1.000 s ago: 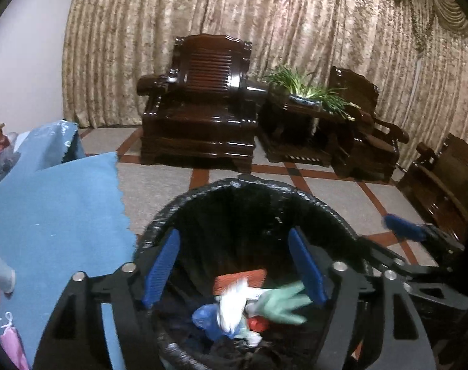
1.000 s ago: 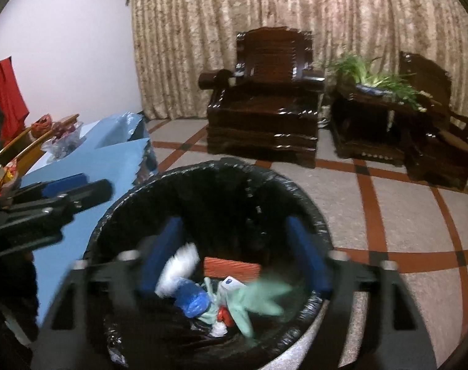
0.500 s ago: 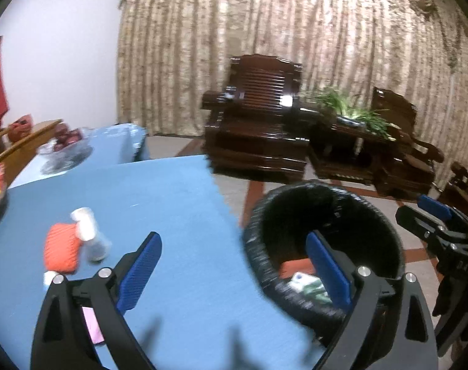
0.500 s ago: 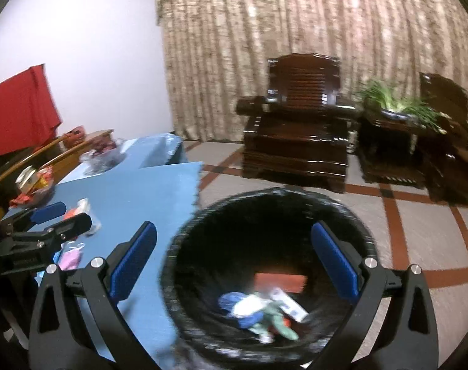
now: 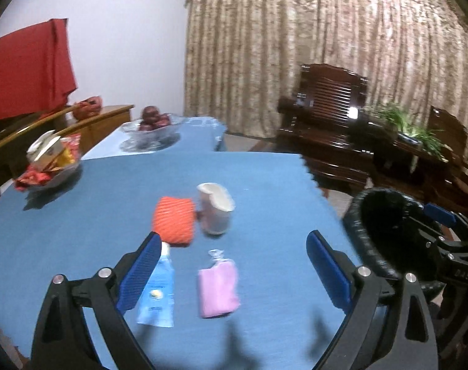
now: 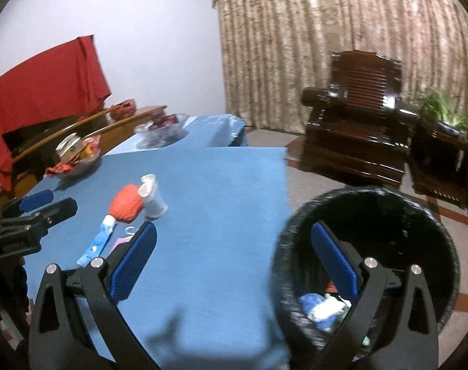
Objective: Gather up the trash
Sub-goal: 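Move both tools back over the table toward the pink mask, then grasp the pink face mask by its ear loop with the right tool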
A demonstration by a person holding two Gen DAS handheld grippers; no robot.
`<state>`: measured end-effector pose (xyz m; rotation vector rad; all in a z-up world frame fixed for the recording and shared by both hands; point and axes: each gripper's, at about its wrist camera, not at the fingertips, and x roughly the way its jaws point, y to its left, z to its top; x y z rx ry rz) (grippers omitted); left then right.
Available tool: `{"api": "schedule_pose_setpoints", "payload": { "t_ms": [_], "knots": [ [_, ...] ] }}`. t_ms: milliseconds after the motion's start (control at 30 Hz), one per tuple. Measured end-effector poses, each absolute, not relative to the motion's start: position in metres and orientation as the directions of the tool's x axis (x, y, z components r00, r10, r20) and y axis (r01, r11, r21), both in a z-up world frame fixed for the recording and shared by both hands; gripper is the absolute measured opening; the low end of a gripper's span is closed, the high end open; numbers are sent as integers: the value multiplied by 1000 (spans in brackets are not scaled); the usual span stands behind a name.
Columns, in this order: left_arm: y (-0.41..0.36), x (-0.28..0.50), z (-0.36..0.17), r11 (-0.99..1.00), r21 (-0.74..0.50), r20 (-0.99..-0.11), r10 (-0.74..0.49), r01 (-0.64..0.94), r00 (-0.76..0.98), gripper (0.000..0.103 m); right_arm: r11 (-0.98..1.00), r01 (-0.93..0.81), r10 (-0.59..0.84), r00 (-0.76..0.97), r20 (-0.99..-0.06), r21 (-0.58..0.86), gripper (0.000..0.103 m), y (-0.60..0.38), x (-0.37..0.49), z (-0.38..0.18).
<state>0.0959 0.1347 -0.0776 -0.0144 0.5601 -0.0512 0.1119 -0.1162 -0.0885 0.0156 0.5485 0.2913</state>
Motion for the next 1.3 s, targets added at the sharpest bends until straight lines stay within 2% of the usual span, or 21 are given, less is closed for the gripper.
{"api": "schedule_pose_setpoints", "payload": {
  "t_ms": [467, 933, 1200, 1300],
  "knots": [
    [210, 99, -109, 997, -16, -563, 48, -70, 825, 93, 932, -353, 339, 756, -561, 87, 98, -35, 140, -116],
    [258, 106, -143, 992, -8, -629, 90, -122, 772, 92, 896, -434, 382, 640, -667, 96, 97, 50, 165, -170],
    [271, 112, -154, 991, -12, -647, 94, -133, 757, 92, 891, -441, 375, 579, -724, 109, 75, 70, 173, -193],
    [273, 115, -157, 991, -16, -652, 90, -132, 753, 92, 881, -457, 382, 541, -749, 119, 62, 75, 175, -200]
  ]
}}
